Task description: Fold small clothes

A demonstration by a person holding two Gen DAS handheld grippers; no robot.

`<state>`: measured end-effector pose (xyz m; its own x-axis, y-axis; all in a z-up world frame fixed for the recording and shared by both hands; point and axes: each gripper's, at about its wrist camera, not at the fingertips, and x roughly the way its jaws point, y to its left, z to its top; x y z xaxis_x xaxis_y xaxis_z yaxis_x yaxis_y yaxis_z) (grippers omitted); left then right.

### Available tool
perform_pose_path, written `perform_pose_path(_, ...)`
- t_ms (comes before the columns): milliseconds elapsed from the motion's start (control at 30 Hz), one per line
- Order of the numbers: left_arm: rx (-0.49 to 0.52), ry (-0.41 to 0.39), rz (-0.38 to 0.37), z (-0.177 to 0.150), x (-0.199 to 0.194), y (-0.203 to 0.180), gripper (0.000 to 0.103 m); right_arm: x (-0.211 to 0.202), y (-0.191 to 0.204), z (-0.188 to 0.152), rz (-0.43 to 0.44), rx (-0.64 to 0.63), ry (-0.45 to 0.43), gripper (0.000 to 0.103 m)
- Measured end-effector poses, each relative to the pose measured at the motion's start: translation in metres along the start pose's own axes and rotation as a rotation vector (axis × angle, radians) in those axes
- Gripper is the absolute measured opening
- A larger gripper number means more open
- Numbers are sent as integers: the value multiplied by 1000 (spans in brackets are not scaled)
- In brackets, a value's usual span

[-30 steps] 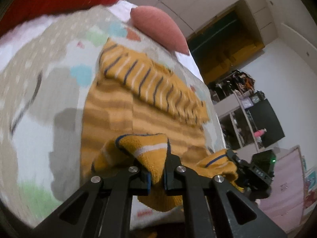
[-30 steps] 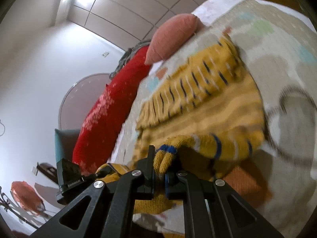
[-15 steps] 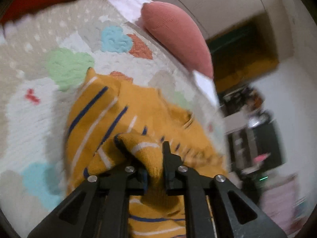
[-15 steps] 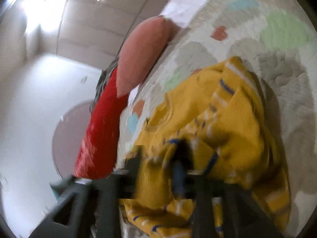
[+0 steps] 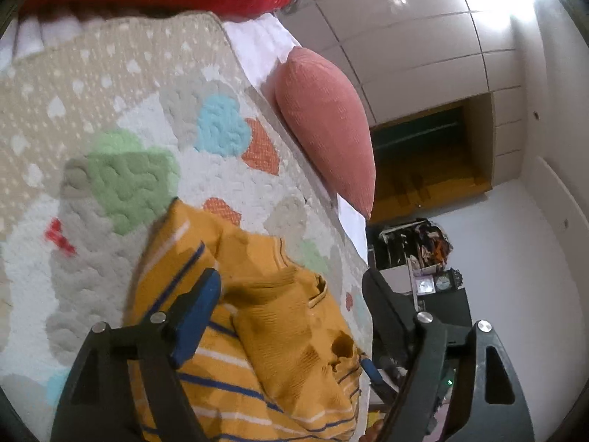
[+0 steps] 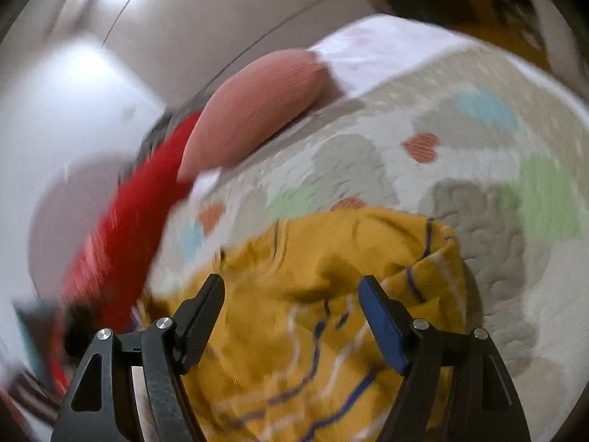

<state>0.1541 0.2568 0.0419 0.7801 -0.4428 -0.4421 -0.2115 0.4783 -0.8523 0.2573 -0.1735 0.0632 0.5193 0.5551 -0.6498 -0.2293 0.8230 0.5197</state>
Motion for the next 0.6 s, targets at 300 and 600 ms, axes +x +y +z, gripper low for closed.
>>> perform_pose_path(300,413,73,294,-66,-10,-21,78,27,89,-56,-158,-568,62,65)
perform_pose_path(600,386,87,403,-77,-1,21,78,51,73,-47,-289,-531,89,5)
